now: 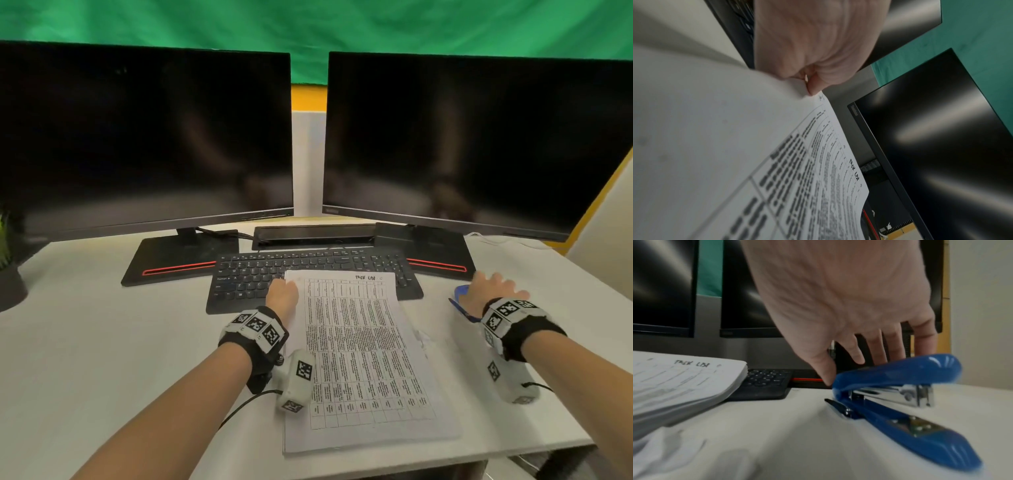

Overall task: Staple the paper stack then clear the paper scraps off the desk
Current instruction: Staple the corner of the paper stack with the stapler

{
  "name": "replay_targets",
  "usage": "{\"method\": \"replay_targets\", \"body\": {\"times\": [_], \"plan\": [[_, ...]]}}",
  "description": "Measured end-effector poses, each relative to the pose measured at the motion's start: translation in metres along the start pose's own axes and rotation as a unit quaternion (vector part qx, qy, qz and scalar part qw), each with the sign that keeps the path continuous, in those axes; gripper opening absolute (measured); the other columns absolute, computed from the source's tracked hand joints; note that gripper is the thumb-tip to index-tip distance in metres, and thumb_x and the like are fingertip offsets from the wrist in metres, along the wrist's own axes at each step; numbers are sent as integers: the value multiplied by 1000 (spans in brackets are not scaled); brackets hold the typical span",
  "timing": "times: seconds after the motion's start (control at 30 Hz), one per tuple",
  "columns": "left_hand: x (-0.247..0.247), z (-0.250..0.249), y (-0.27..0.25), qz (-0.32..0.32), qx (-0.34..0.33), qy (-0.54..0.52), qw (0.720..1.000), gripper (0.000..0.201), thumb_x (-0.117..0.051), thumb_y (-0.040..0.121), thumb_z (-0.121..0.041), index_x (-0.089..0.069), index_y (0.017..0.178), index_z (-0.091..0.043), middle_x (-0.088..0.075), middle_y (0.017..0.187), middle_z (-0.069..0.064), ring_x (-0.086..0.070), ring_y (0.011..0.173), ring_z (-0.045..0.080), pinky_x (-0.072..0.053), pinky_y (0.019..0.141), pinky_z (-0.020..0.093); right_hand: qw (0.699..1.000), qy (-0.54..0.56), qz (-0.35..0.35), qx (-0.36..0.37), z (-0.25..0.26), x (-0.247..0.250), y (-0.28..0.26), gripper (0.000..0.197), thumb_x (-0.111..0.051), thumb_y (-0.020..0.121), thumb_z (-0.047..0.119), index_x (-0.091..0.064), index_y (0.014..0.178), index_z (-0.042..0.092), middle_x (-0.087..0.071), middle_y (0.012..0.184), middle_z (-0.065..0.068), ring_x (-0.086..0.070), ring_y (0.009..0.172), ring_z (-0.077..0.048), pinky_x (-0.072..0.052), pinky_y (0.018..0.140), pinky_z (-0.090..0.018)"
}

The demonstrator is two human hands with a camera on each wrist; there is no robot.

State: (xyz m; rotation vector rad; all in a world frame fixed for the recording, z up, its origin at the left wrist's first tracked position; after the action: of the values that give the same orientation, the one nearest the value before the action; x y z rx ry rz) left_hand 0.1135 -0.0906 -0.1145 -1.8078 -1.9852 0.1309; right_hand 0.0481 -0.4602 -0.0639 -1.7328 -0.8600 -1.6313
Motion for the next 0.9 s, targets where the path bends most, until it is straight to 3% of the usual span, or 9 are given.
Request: {"method": "replay_targets", "body": {"times": [0.23, 0.3, 0.37, 0.43, 0.47, 0.57, 0.67, 0.77, 0.9], "plan": [[3, 2, 2, 10, -16, -38, 999, 32, -37, 97, -13, -59, 113, 5, -64, 108, 18, -62, 100, 30, -48, 84, 36, 994, 95, 59, -15, -1, -25, 26, 44, -54, 88, 28, -46, 122, 1, -58, 118, -19, -58, 107, -34, -48, 88, -37], [3, 0, 0, 14, -22, -55, 998, 24, -38, 96, -10, -59, 96, 1, -59, 91, 15, -56, 83, 25, -42, 72, 32, 989, 144, 32, -10, 4, -10, 35, 37, -54, 87, 24, -49, 115, -1, -61, 105, -21, -62, 93, -36, -51, 71, -34], [2, -1, 1, 27, -24, -76, 996, 23, -38, 94, -8, -56, 82, -3, -56, 82, 15, -53, 74, 24, -38, 67, 31, 965, 262, -12, 3, 17, 17, 34, 34, -53, 86, 21, -50, 109, -3, -62, 94, -23, -63, 79, -34, -46, 58, -30], [-1, -2, -1, 45, -31, -92, 994, 19, -39, 92, -9, -55, 82, -4, -55, 82, 17, -52, 73, 24, -39, 65, 31, 910, 414, -31, 15, 39, 45, 25, 44, -58, 84, 25, -45, 115, -5, -60, 101, -21, -60, 84, -32, -47, 64, -34], [-1, -2, -3, 51, -30, -99, 993, 18, -40, 92, -11, -54, 84, -4, -54, 84, 16, -52, 74, 24, -40, 64, 31, 866, 499, -12, 19, 55, 54, 20, 50, -61, 83, 27, -43, 118, -4, -58, 108, -16, -59, 90, -31, -49, 70, -37], [2, -1, -5, 36, -31, -115, 992, 19, -43, 91, -15, -45, 72, -13, -50, 76, 8, -48, 66, 19, -39, 57, 25, 726, 678, 114, 26, 112, 69, -11, 50, -63, 85, 24, -46, 125, -1, -57, 117, -15, -60, 100, -31, -52, 66, -36], [5, -2, -10, 6, -43, -123, 991, 19, -48, 91, -17, -46, 72, -20, -51, 77, 4, -50, 70, 18, -45, 65, 29, 663, 718, 210, 39, 162, 69, -47, 45, -65, 85, 20, -46, 122, 3, -60, 113, -19, -63, 102, -34, -54, 62, -35], [10, -5, -13, -26, -58, -119, 991, 3, -52, 91, -16, -52, 88, -15, -55, 87, 2, -52, 85, 18, -49, 85, 37, 667, 717, 201, 34, 197, 55, -60, 52, -69, 81, 20, -44, 122, 3, -62, 115, -20, -66, 99, -35, -59, 64, -40], [12, -8, -12, -42, -75, -97, 992, 8, -51, 92, -17, -52, 98, -12, -51, 82, -5, -50, 87, 17, -45, 84, 33, 707, 684, 175, 42, 221, 43, -63, 53, -70, 79, 22, -35, 117, 10, -56, 116, -16, -65, 101, -31, -58, 78, -44]]}}
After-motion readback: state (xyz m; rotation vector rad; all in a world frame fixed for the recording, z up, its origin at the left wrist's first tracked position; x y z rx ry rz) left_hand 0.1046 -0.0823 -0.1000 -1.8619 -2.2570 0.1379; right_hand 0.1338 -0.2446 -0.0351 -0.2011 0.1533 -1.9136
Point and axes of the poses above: each hand's wrist, its own y-axis towards the middle knuckle, its own x-axis out of the back of the hand, z = x × y, the point moved 6 cm from there along y, towards the middle knuckle
